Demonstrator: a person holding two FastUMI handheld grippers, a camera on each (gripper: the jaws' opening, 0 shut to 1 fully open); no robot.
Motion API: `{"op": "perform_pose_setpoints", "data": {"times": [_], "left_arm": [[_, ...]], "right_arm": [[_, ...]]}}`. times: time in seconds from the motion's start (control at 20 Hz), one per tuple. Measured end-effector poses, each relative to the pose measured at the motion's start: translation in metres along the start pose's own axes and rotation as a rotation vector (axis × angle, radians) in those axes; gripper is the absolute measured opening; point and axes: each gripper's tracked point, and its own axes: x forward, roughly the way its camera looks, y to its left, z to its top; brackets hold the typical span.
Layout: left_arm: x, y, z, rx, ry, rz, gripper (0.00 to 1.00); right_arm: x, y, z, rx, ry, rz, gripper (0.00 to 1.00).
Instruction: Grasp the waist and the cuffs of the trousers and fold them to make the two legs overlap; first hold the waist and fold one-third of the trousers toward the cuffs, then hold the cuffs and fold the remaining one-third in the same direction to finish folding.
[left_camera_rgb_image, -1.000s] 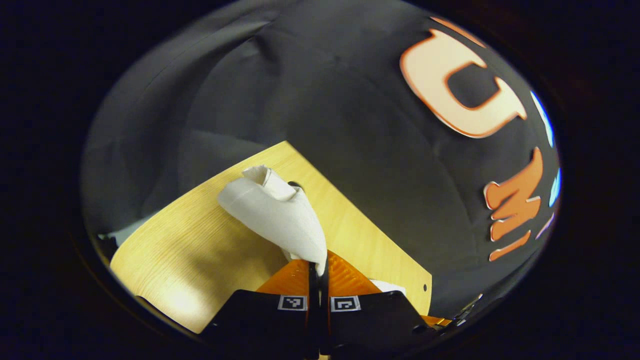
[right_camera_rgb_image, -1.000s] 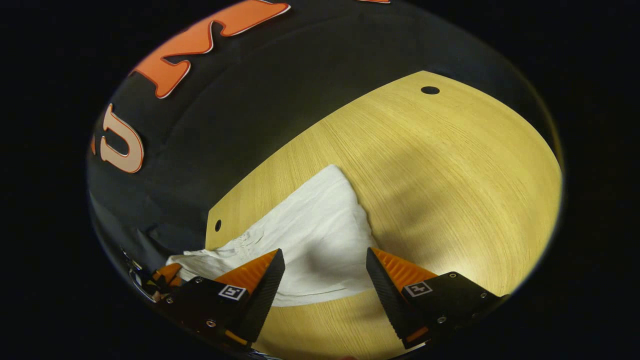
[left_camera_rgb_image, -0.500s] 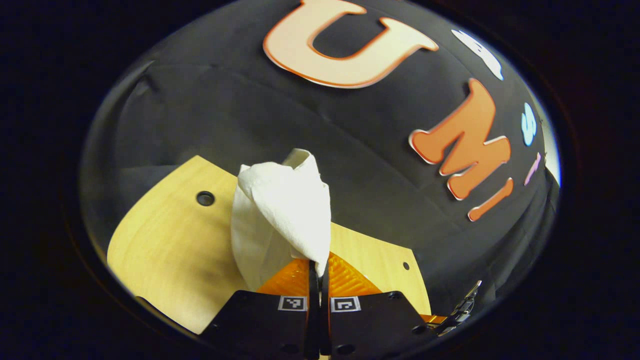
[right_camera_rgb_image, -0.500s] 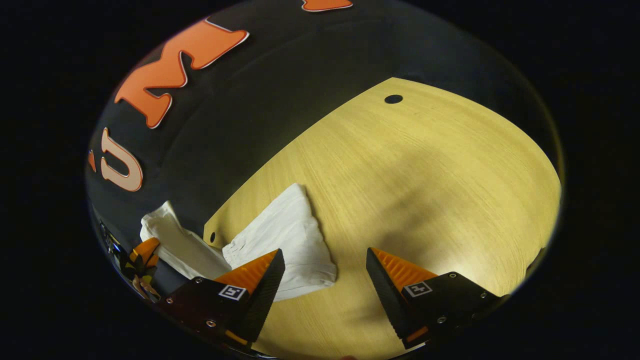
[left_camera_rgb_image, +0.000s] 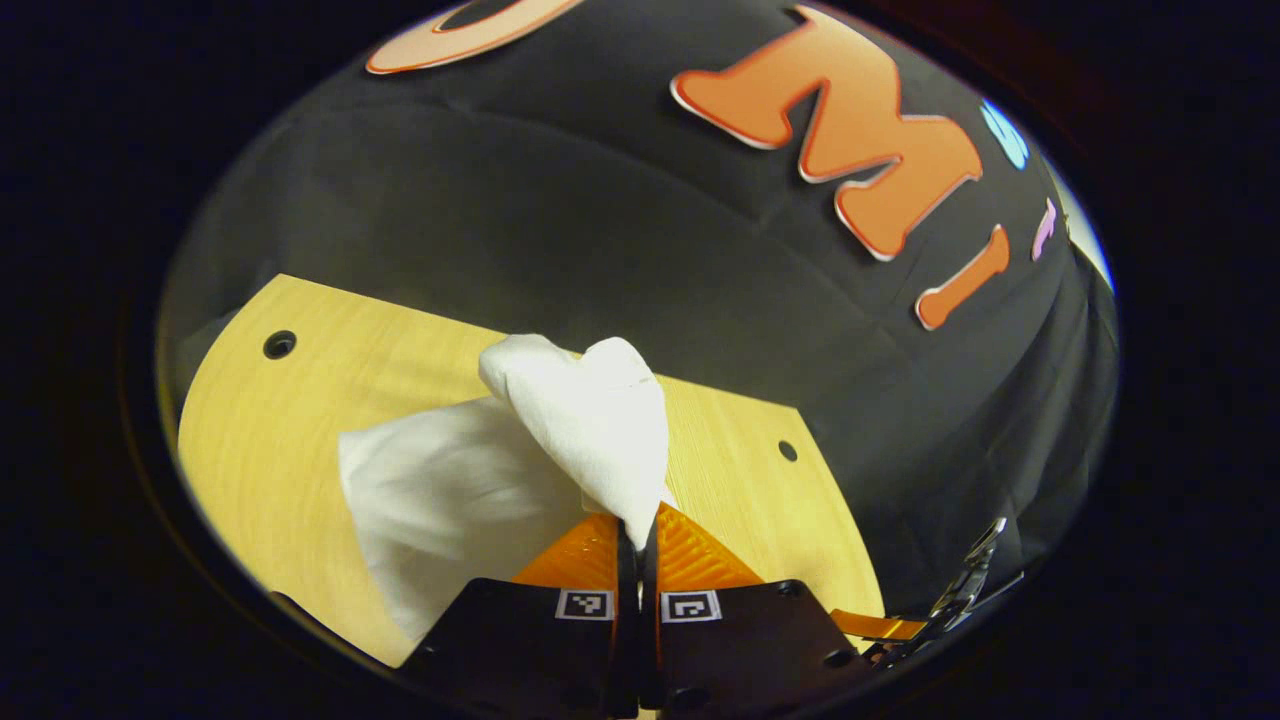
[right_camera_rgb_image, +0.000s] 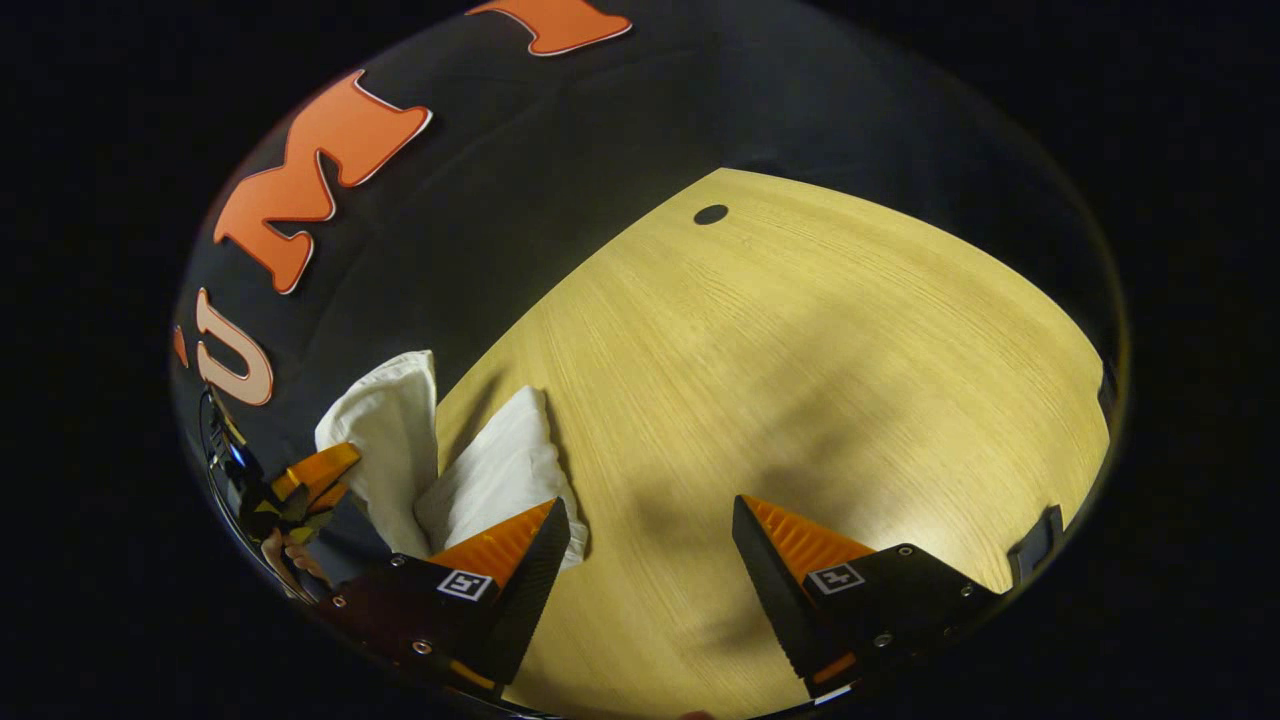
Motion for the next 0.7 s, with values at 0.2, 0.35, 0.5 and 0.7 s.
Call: {"op": "perform_pose_setpoints", "data": {"times": [0.2,0.35,0.5,0.7], "left_arm": [[0.030,-0.006,-0.035,0.119,0.082,0.040,0.04],[0.046,-0.010,-0.068,0.205,0.115,0.069,0.06],[0.052,-0.029,-0.098,0.190,0.158,0.039,0.25],[0.049,-0.055,-0.114,0.185,0.190,0.017,0.92]], "right_arm": [[-0.005,-0.017,-0.003,0.014,0.006,-0.012,0.99],[-0.008,-0.023,-0.003,0.017,0.009,-0.015,0.98],[-0.009,-0.024,-0.003,0.011,0.013,-0.012,0.99],[-0.011,-0.019,-0.005,-0.009,0.016,-0.004,0.99]]}}
